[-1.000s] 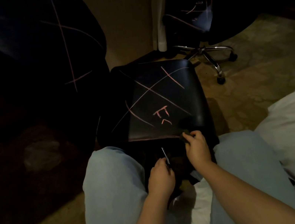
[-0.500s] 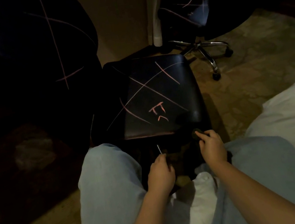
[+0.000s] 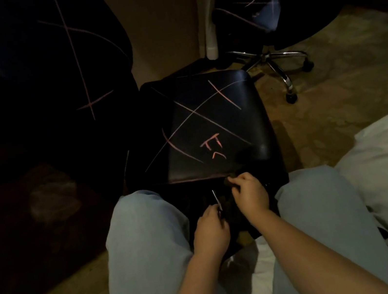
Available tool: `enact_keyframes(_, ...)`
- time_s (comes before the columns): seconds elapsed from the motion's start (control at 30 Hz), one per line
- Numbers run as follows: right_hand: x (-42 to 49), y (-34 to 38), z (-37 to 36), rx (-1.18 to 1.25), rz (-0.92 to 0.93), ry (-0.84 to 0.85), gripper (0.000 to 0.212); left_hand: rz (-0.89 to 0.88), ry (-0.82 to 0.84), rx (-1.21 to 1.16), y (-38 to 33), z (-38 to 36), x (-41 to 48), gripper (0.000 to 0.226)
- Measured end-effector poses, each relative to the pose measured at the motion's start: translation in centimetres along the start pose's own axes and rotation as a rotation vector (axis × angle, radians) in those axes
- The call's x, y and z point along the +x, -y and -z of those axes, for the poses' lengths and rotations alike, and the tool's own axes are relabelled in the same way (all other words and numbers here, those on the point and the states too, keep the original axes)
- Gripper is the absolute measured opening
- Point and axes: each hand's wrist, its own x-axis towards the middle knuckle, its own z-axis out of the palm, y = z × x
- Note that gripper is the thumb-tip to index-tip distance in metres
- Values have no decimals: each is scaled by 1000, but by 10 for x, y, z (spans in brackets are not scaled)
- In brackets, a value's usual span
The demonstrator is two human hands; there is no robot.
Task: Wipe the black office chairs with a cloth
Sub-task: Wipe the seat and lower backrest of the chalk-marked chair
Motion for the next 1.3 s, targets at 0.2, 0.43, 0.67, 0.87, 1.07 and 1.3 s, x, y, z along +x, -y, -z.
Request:
enact_keyframes(0.2, -2, -31, 20, -107, -46, -90, 30, -2, 26, 1, -4, -5, 4, 48)
enact_keyframes(0.43, -6, -66, 43, -64, -161, -191, 30, -9, 62, 8, -9, -9, 5, 51)
enact_keyframes(0.67, 2, -33, 31, 63, -205, -228, 30, -11, 55, 29, -9, -9, 3, 50)
enact_keyframes(0.87, 2, 14, -3, 155, -100, -42, 30, 6, 1, 10, 2, -2, 0, 40)
enact_keyframes(1.07, 5, -17, 14, -12, -64, -66, 31, -2, 30, 29, 0, -7, 6, 45)
enact_keyframes(1.3, -3, -50, 35, -52, -108, -184, 31, 6, 46, 14, -9, -8, 8, 50)
